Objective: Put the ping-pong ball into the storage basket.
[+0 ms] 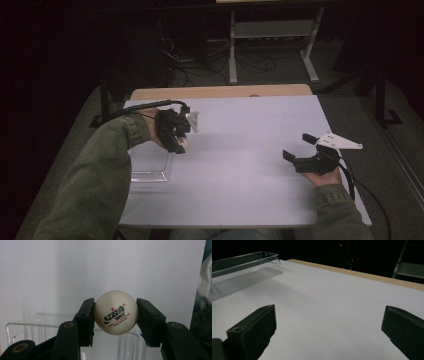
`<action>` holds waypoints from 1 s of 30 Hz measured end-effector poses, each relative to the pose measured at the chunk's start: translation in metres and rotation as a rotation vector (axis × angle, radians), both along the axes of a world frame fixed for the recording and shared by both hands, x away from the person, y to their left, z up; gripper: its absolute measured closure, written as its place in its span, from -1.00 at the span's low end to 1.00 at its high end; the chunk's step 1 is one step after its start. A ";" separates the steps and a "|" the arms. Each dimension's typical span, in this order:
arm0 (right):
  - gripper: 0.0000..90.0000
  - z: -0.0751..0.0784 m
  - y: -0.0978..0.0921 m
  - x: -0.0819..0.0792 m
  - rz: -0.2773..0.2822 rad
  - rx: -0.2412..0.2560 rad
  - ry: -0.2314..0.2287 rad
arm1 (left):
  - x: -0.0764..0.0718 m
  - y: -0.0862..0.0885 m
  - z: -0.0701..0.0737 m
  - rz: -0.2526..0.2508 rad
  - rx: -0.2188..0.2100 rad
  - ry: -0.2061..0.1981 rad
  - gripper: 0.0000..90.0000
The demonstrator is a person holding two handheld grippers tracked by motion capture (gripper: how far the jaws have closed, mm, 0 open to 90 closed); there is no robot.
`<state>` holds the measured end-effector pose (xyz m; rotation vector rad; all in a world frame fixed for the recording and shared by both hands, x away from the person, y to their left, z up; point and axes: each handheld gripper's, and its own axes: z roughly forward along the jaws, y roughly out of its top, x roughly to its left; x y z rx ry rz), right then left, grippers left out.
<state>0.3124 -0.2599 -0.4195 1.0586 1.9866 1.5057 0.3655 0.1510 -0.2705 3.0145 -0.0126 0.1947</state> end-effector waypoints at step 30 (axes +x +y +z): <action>-1.00 0.001 0.000 -0.001 -0.008 0.002 -0.003 | -0.007 0.059 -0.010 0.050 0.079 0.018 0.13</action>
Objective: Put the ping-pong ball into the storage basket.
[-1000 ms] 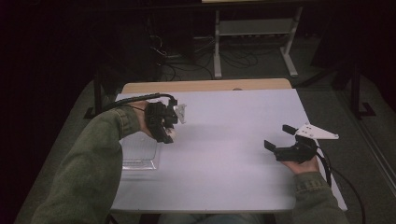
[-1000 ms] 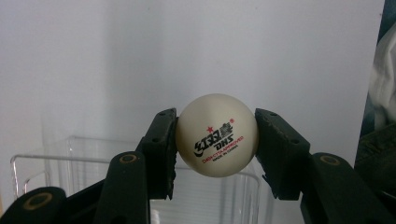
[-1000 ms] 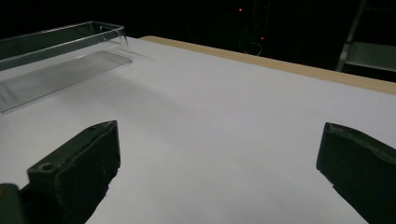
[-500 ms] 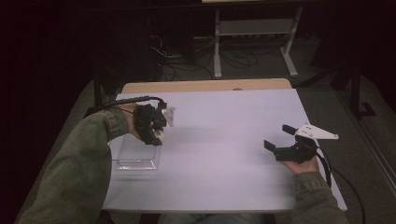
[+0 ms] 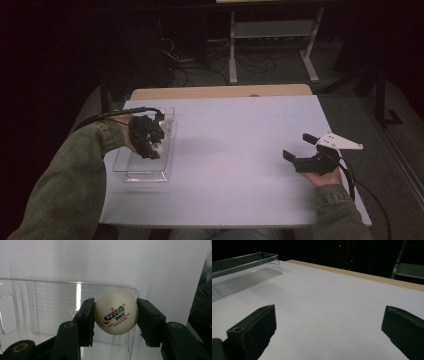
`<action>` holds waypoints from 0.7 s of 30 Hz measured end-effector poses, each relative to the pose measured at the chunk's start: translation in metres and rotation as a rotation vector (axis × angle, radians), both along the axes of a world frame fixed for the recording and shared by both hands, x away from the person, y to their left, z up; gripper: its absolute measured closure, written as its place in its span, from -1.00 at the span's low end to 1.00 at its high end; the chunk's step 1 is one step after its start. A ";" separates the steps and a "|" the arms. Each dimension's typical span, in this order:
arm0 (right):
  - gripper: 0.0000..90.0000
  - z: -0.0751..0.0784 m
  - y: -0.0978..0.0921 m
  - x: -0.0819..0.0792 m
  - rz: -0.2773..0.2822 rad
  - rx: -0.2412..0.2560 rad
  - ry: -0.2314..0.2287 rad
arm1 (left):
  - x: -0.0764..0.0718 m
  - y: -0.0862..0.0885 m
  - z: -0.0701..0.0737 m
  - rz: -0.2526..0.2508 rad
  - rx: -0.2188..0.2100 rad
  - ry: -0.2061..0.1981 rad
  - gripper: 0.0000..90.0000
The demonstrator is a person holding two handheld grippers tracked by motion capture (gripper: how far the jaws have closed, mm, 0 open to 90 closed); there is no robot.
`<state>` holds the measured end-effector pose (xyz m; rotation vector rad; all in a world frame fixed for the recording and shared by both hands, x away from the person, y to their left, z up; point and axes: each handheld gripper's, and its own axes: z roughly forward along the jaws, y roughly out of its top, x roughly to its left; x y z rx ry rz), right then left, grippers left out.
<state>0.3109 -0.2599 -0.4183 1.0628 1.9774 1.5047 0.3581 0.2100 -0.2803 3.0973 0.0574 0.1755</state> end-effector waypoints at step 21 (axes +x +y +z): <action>-1.00 0.002 -0.004 -0.001 -0.007 0.015 -0.015 | 0.009 0.002 -0.017 0.003 0.003 0.031 0.13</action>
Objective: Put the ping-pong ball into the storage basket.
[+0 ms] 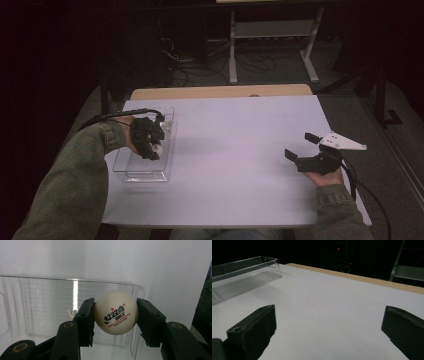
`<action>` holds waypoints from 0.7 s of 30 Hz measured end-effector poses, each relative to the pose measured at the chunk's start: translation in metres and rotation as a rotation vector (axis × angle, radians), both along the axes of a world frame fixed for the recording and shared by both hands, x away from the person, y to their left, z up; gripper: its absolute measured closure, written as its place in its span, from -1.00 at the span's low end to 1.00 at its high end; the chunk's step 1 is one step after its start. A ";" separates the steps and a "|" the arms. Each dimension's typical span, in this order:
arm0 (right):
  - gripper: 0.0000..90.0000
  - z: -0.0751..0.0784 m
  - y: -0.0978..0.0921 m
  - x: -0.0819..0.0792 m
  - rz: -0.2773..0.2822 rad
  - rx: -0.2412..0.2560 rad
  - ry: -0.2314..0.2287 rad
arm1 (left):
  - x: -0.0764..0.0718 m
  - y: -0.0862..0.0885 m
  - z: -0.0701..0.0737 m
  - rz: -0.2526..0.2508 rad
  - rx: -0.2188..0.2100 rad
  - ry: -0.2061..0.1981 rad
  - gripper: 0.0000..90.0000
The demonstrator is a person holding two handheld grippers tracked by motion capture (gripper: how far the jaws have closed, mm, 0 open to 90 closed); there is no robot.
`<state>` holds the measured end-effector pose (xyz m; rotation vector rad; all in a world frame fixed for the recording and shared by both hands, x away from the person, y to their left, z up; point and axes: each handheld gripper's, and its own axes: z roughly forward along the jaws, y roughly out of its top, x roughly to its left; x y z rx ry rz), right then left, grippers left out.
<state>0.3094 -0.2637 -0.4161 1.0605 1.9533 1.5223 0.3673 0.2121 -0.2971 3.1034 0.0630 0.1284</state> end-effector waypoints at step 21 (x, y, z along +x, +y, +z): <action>-1.00 0.000 -0.001 0.000 -0.001 0.003 0.004 | 0.005 0.006 -0.027 0.017 0.006 0.035 0.13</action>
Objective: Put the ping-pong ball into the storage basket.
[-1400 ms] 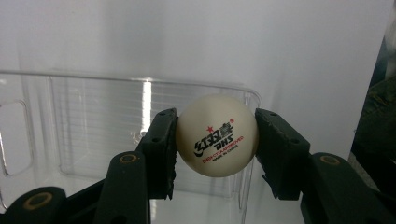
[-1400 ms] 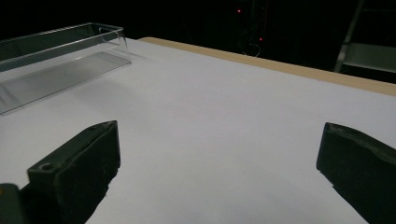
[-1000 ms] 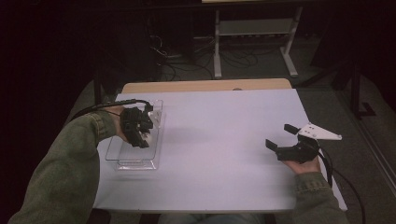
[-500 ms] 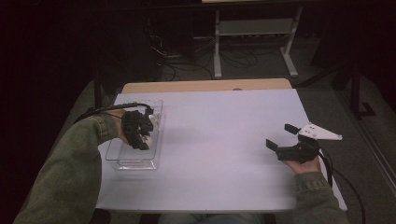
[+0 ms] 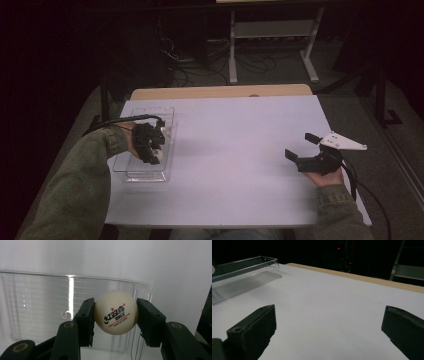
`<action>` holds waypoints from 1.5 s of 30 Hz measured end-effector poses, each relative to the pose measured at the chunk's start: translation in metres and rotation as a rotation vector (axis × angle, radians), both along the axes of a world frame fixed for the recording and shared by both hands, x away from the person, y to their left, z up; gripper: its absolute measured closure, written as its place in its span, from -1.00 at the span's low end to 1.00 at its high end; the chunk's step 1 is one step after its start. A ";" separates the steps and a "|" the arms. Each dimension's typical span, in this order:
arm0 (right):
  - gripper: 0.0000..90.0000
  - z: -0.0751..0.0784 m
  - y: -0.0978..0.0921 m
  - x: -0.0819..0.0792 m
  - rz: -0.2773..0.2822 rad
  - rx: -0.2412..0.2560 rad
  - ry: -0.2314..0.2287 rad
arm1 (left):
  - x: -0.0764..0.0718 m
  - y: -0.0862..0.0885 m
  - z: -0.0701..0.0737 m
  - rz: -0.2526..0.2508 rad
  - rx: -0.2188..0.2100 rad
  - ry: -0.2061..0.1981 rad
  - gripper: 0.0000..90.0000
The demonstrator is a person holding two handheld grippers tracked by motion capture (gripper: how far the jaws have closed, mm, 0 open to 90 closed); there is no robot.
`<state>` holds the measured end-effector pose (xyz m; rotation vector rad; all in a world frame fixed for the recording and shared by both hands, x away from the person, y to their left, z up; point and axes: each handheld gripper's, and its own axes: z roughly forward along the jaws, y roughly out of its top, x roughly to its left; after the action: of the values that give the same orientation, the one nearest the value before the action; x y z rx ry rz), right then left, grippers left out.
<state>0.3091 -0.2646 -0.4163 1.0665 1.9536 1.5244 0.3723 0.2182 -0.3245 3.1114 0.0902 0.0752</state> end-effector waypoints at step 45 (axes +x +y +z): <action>-1.00 0.000 -0.003 0.000 -0.014 -0.005 -0.002 | 0.017 0.007 -0.046 0.005 -0.083 0.058 0.13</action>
<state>0.3090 -0.2672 -0.4159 1.0732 1.9436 1.5125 0.3898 0.2250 -0.3704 3.0312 0.0991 -0.0183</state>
